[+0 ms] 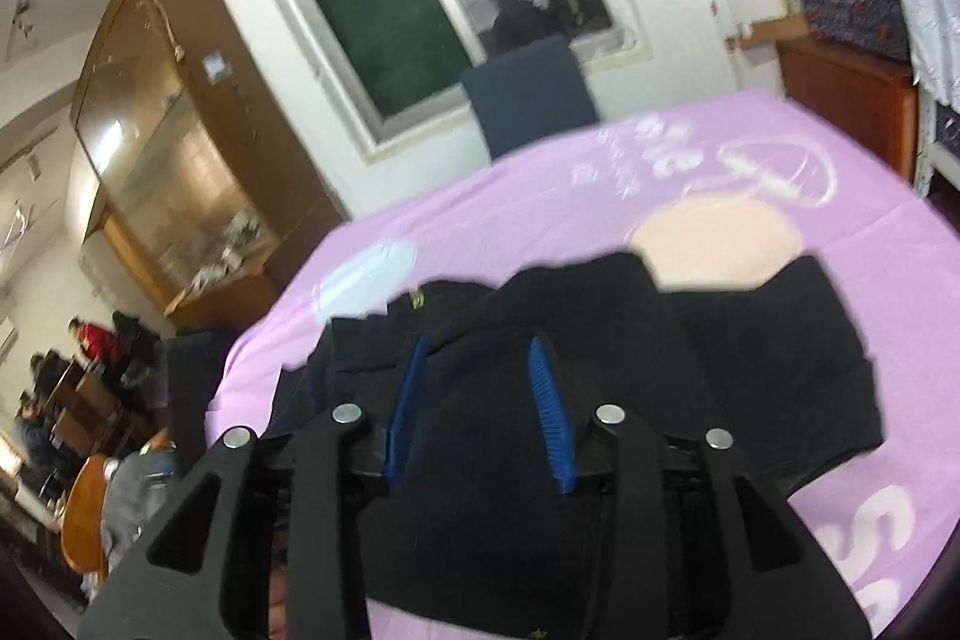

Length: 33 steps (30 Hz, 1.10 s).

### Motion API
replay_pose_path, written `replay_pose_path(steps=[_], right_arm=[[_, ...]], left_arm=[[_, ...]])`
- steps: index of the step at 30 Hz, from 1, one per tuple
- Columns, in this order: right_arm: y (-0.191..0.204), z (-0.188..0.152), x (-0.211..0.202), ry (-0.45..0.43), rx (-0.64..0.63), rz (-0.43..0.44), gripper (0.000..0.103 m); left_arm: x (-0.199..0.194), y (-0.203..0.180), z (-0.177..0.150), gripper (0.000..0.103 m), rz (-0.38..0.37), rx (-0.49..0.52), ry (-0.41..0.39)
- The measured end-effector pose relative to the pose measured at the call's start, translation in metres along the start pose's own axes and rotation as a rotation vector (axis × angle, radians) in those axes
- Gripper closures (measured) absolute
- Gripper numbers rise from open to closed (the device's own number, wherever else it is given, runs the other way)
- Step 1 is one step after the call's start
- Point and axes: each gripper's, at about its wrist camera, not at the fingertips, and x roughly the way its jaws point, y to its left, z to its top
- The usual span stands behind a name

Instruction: Fold large clothes

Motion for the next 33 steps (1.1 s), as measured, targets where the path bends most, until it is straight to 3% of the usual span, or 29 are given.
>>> replay_pose_path(steps=[3, 7, 11, 15, 18, 21, 24, 29, 33], right_arm=[[-0.015, -0.023, 0.045, 0.180, 0.038, -0.024, 0.070], [-0.023, -0.018, 0.048, 0.218, 0.092, 0.008, 0.071], [-0.034, -0.019, 0.028, 0.201, 0.212, 0.026, 0.081], [-0.010, -0.032, -0.018, 0.136, 0.082, 0.027, 0.079], [0.004, -0.045, -0.033, 0.140, 0.021, 0.048, 0.078], [-0.001, -0.059, -0.016, 0.223, 0.022, 0.062, 0.078], [-0.024, -0.067, 0.000, 0.241, 0.093, 0.103, 0.081], [-0.044, -0.068, -0.003, 0.255, 0.208, 0.185, 0.085], [-0.051, -0.068, -0.020, 0.244, 0.266, 0.191, 0.085]], left_arm=[[0.005, 0.000, 0.003, 0.012, 0.006, 0.008, 0.010], [0.005, -0.001, 0.003, 0.011, 0.017, 0.005, 0.009], [-0.010, 0.004, 0.005, 0.015, -0.012, -0.053, 0.043], [-0.057, 0.002, -0.007, 0.015, -0.055, -0.055, -0.017], [-0.064, -0.009, -0.022, 0.015, -0.022, 0.005, -0.020], [-0.045, -0.020, -0.037, 0.009, 0.042, 0.060, 0.002], [-0.031, -0.004, -0.033, 0.005, -0.028, -0.029, 0.060], [-0.032, -0.007, -0.036, 0.003, -0.007, -0.020, 0.057], [-0.052, 0.002, -0.027, 0.009, -0.038, -0.097, 0.068]])
